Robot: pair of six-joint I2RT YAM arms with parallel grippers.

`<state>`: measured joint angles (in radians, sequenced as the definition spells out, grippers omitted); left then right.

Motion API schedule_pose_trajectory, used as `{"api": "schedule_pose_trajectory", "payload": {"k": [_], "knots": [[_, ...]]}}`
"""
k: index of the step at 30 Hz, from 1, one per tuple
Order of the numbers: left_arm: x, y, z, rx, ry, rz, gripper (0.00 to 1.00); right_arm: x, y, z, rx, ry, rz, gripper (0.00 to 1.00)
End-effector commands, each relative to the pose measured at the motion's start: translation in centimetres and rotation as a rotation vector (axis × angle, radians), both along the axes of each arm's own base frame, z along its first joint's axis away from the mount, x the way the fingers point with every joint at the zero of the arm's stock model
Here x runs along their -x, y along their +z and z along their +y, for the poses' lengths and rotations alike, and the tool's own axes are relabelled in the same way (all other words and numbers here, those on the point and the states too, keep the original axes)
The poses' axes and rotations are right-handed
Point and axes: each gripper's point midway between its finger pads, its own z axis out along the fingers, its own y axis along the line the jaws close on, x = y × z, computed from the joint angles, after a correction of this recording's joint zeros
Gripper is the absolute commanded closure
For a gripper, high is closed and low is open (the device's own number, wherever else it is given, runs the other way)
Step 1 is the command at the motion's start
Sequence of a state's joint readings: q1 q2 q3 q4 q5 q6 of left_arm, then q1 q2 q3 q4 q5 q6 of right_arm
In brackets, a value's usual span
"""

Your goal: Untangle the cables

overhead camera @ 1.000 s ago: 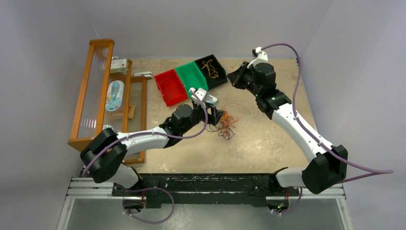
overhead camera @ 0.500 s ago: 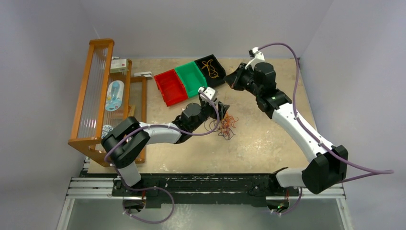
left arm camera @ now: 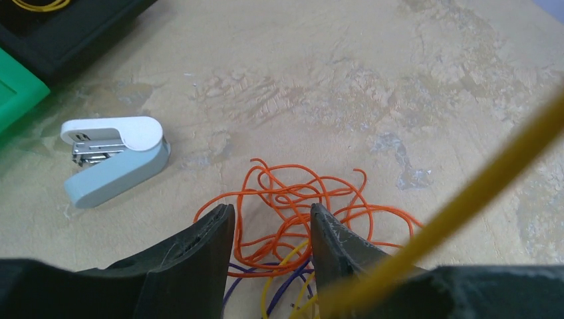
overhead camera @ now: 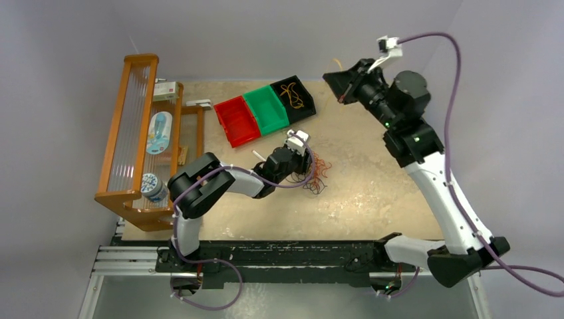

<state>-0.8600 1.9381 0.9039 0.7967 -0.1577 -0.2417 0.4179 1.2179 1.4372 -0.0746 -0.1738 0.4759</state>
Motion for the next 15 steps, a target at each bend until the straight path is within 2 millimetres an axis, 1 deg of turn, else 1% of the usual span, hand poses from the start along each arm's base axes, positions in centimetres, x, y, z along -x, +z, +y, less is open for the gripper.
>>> {"api": "schedule_pose_trajectory", "payload": {"k": [1, 7, 9, 12, 15], "knots": [[0.0, 1.7, -1.8, 0.084, -0.031, 0.002, 0.56, 2.7, 8.2, -2.5, -0.018, -0.054, -0.199, 1.0], [0.7, -0.1, -1.5, 0.084, -0.036, 0.046, 0.58, 4.3, 13.1, -5.7, -0.019, -0.187, -0.308, 1.0], [0.9, -0.7, -1.3, 0.079, -0.03, 0.058, 0.58, 5.1, 15.0, -6.8, -0.025, -0.225, -0.352, 1.0], [1.1, -1.4, -0.9, 0.075, -0.02, 0.073, 0.6, 6.2, 17.1, -8.5, -0.031, -0.29, -0.403, 1.0], [1.2, -2.0, -0.7, 0.072, -0.016, 0.084, 0.6, 7.0, 18.7, -10.1, -0.031, -0.359, -0.442, 1.0]]}}
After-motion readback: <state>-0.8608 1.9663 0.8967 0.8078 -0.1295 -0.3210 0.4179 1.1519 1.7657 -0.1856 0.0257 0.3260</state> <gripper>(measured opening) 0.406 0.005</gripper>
